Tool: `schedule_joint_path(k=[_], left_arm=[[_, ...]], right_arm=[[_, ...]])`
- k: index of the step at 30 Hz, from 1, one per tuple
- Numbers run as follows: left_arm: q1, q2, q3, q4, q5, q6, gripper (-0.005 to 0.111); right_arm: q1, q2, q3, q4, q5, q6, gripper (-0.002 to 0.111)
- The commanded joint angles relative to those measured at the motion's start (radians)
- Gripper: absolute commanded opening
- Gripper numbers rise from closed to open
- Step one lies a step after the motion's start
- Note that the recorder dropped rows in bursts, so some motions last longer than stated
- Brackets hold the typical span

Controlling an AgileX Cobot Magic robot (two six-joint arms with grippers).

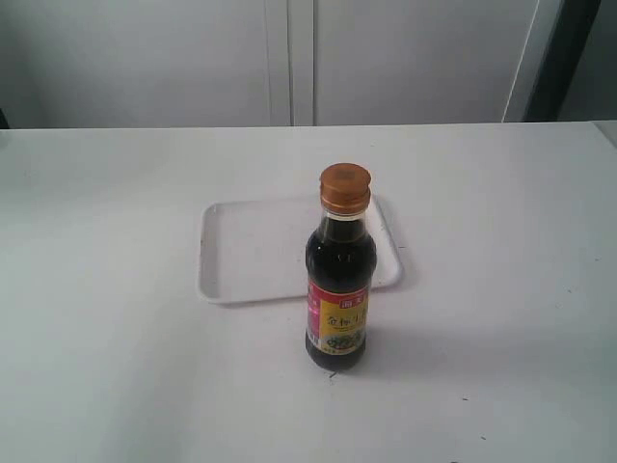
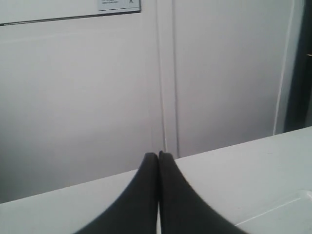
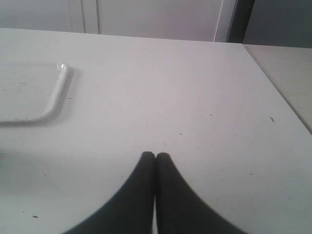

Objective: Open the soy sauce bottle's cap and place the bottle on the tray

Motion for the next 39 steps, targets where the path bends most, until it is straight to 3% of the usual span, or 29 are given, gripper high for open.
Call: schedule_joint_path(k=[1, 10, 24, 31, 36, 37, 39], left_arm=[[-0.055, 0.046, -0.021, 0.066, -0.069, -0.015, 0.0], [-0.154, 0.16, -0.028, 0.122, -0.241, -0.046, 0.0], [-0.156, 0.278, -0.075, 0.369, -0.525, -0.264, 0.0], [-0.156, 0.288, -0.081, 0.451, -0.537, -0.308, 0.0], [-0.2, 0.293, -0.081, 0.51, -0.537, -0.312, 0.0], [-0.211, 0.294, -0.081, 0.514, -0.537, -0.312, 0.002], [-0.235, 0.294, -0.081, 0.524, -0.537, -0.312, 0.016]], right_arm=[[0.001, -0.006, 0.005, -0.006, -0.003, 0.0, 0.0], [0.001, -0.006, 0.005, -0.003, -0.003, 0.0, 0.0], [0.001, -0.006, 0.005, -0.003, -0.003, 0.0, 0.0], [0.001, -0.006, 0.005, -0.003, -0.003, 0.0, 0.0], [0.001, -0.006, 0.005, -0.003, -0.003, 0.0, 0.0], [0.001, -0.006, 0.005, -0.003, -0.003, 0.0, 0.0], [0.001, -0.006, 0.005, -0.003, -0.003, 0.0, 0.0]])
